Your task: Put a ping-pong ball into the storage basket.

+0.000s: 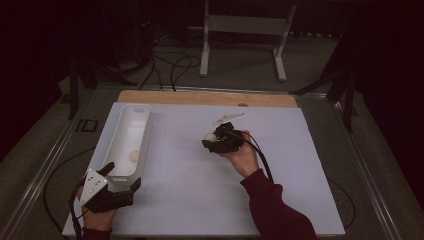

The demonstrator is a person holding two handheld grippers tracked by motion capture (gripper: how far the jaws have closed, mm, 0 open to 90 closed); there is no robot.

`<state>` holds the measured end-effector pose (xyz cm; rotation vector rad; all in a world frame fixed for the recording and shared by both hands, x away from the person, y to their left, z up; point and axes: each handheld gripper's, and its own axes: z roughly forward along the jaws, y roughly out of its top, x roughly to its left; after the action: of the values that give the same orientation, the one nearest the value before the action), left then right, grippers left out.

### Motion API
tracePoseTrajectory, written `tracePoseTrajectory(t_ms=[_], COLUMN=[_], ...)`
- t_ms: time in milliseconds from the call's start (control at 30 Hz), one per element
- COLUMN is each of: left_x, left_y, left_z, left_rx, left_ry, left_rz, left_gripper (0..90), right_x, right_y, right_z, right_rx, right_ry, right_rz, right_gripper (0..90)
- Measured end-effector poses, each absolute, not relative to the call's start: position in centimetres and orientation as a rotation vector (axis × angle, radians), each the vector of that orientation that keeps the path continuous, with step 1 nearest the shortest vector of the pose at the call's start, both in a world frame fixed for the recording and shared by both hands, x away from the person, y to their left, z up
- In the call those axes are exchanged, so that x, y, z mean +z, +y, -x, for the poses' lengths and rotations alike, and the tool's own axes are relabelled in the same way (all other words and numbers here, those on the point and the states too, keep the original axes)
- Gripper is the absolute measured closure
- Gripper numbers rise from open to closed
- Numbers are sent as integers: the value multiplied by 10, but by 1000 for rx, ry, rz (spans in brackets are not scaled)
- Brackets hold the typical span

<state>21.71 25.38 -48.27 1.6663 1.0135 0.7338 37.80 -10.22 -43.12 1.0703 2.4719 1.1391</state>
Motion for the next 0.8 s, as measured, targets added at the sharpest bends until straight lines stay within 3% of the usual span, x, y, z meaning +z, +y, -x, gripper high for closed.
tracePoseTrajectory(t_ms=[800], left_x=[-483], left_y=[254], left_z=[-217], left_rx=[734], left_ry=[1013], left_rz=[-1667], left_gripper=[1], right_x=[-431], right_y=[-87], right_z=[-377], right_rx=[1154], right_ry=[2498], right_rz=[-1044], right_gripper=[504])
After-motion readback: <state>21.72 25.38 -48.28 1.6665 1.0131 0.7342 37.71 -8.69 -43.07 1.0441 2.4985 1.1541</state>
